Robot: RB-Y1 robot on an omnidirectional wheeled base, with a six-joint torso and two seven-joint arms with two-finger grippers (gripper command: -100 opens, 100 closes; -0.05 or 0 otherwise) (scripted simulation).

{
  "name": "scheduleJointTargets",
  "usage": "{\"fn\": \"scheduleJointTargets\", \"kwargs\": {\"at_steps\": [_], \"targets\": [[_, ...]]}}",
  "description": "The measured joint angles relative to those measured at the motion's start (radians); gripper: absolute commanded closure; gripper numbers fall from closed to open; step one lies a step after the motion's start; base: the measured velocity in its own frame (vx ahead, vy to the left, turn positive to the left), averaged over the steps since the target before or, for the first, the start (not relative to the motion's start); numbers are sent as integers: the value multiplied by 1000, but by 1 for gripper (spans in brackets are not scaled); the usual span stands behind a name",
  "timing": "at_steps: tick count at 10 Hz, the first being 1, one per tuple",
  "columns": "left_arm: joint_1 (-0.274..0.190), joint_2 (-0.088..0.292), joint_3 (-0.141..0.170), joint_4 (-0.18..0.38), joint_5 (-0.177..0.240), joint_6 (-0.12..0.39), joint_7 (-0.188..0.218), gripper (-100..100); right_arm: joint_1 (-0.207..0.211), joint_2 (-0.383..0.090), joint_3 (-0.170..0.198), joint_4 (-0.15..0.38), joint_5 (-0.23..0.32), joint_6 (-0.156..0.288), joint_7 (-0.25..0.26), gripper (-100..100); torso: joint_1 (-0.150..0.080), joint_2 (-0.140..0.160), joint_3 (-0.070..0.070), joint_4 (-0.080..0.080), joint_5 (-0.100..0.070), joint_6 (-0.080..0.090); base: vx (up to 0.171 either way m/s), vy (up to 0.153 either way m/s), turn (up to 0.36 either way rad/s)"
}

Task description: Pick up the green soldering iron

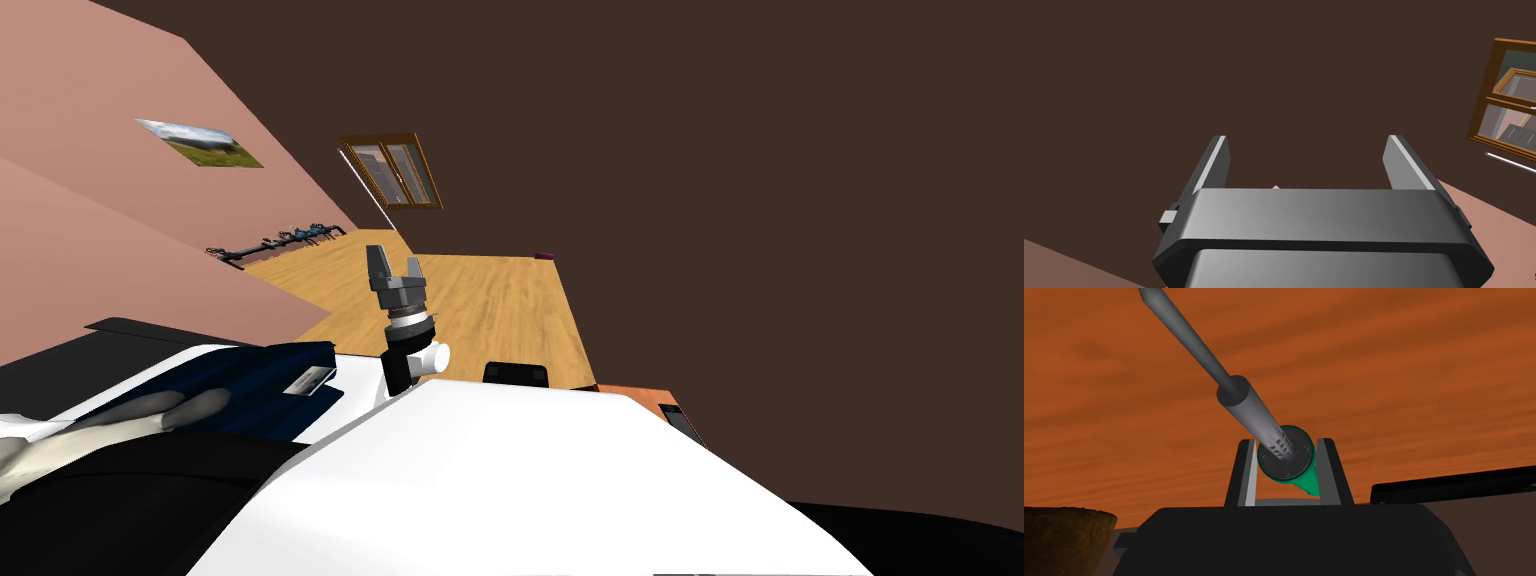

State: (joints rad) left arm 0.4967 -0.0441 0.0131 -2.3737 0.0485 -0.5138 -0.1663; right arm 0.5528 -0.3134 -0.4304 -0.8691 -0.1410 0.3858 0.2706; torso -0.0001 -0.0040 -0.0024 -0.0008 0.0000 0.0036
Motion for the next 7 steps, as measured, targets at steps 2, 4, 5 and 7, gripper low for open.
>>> {"fn": "scheduleJointTargets", "kwargs": {"at_steps": [2,4,5,7], "targets": [[0,0,0,0,0,0,0,0,0,0,0,0,0,0,0,0,0,0,0,0,0,0,0,0,0],[0,0,0,0,0,0,0,0,8,-3,-2,-11,-12,7,6,100,2,0,0,0,1,0,10,38,17],[0,0,0,0,0,0,0,0,21,-4,-6,-35,-22,21,13,100,4,-1,0,0,1,0,13,51,14],[0,0,0,0,0,0,0,0,51,1,-17,-96,-39,60,28,100,5,-1,-1,0,2,0,17,49,21]]}}
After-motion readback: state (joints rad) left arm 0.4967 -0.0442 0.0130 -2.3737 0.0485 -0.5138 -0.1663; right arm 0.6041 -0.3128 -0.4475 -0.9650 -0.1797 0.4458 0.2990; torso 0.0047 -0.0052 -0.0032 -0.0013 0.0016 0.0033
